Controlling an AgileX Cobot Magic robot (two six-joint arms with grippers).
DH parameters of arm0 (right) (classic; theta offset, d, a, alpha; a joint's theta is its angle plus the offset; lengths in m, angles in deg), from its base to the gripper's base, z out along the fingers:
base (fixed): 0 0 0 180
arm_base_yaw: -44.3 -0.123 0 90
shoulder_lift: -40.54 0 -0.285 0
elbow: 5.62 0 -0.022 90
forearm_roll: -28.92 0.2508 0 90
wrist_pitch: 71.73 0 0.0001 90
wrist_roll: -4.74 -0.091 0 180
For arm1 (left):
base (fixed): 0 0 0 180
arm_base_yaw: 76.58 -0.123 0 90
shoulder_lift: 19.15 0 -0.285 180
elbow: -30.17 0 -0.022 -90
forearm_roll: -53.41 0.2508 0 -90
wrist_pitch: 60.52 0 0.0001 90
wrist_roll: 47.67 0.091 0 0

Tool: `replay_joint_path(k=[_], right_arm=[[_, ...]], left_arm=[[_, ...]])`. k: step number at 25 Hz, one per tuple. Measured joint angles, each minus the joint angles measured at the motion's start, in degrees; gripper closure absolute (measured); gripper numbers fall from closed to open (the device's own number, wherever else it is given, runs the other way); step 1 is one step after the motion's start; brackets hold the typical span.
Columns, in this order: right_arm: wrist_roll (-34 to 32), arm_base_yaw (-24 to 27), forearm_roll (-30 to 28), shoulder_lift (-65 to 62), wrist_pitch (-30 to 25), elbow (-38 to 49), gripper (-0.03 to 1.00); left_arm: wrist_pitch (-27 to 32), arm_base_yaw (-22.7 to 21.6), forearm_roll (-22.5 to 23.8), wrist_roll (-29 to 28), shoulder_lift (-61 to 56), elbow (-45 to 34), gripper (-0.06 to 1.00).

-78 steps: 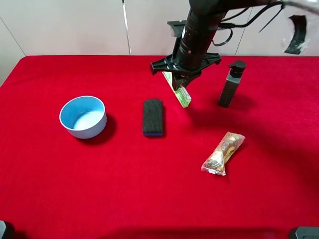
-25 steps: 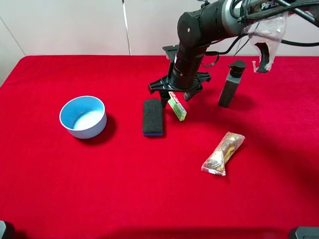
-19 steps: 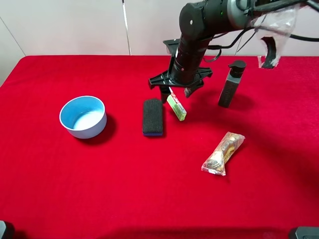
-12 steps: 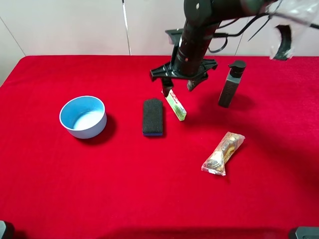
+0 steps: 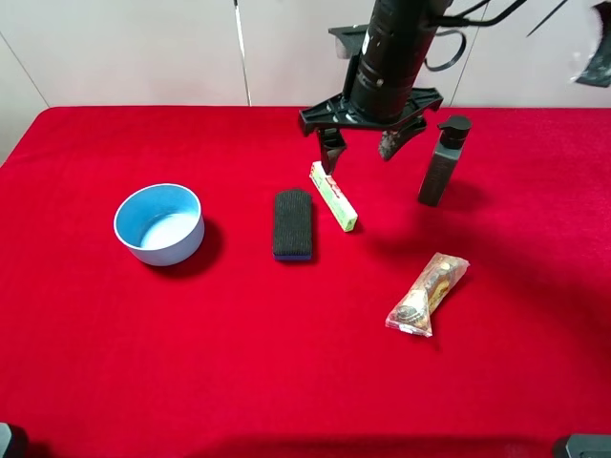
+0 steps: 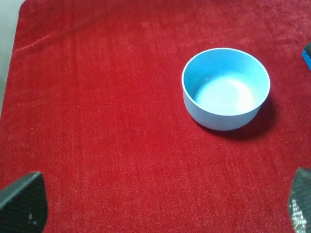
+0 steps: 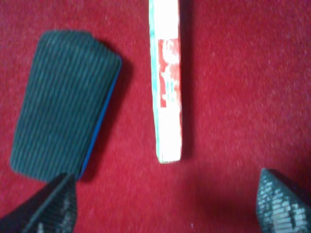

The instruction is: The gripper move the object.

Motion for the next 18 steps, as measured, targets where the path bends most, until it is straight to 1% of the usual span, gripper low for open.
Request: replay_joint_path(k=[6,11,18], right_arm=[[3.89,0.00,0.59,-3.66,-5.86,0.00,0.31],[5.96,0.00,0.88,-6.34,-10.28,0.00,0.30],[7.58,0.00,1.25,-12.12,-11.19,0.00,0.30]], left_arm=[[0.00,0.00,0.00,0.00,0.00,0.00,-0.05],[0.00,0.00,0.00,0.00,0.00,0.00,-0.05],[0.00,0.00,0.00,0.00,0.00,0.00,-0.05]])
